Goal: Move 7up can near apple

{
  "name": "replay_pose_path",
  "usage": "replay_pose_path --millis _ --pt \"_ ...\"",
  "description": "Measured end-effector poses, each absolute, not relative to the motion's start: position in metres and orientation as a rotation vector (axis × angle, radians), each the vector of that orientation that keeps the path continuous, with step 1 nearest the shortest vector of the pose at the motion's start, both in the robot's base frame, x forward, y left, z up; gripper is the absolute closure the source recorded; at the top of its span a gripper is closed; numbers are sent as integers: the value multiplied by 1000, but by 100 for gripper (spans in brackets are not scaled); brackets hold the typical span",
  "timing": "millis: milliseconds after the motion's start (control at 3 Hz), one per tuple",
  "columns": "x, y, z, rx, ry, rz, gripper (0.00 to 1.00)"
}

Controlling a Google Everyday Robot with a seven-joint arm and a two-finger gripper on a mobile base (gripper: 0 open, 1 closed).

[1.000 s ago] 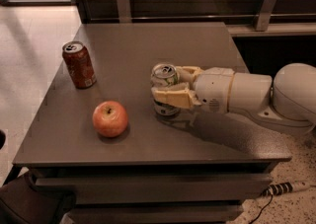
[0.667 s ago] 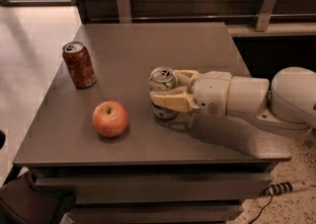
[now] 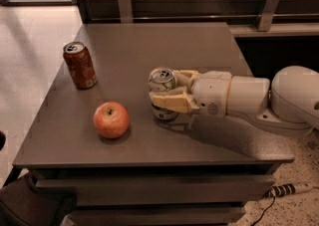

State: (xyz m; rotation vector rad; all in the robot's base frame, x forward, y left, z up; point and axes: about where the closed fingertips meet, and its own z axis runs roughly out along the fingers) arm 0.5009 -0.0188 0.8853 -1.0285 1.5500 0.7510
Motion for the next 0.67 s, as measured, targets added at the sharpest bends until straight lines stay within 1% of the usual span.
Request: replay_pose_path --millis 333,667 --pt "500 -16 886 -1034 1548 752 12" --pt "500 -14 887 -1038 1546 753 0"
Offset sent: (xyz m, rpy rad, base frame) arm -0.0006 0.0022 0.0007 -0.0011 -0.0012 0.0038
